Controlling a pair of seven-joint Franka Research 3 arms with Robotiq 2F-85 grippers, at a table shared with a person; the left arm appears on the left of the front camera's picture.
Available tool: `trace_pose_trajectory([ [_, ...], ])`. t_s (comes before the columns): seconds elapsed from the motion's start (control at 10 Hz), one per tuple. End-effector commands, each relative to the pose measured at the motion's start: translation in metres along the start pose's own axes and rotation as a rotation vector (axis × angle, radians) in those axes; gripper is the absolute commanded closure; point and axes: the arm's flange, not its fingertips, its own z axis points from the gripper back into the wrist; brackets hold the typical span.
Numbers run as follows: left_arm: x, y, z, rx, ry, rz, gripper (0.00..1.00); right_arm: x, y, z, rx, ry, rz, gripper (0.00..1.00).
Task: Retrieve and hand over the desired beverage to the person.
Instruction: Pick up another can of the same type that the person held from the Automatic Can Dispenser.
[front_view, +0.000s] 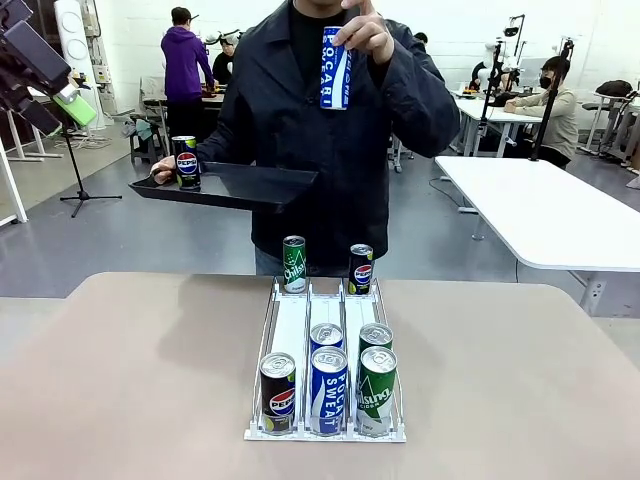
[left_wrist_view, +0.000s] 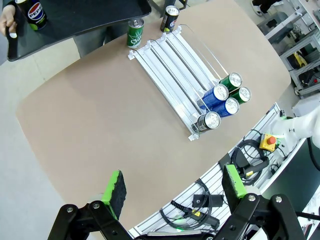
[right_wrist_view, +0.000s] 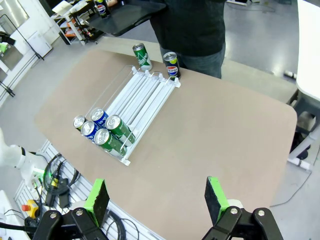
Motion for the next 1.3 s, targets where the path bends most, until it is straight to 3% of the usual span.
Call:
trace_pose_trajectory([
  [0.0, -0.0003, 0.0017, 0.0023, -0.015, 0.001, -0.002, 0.0, -0.0003, -0.0001, -0.0013, 0.026, -0.004, 0.015, 0.0],
  [1.2, -0.0003, 0.0017, 0.0023, -0.015, 0.001, -0.002, 0.0, -0.0003, -0.0001, -0.0013, 0.026, -0.004, 0.015, 0.0],
])
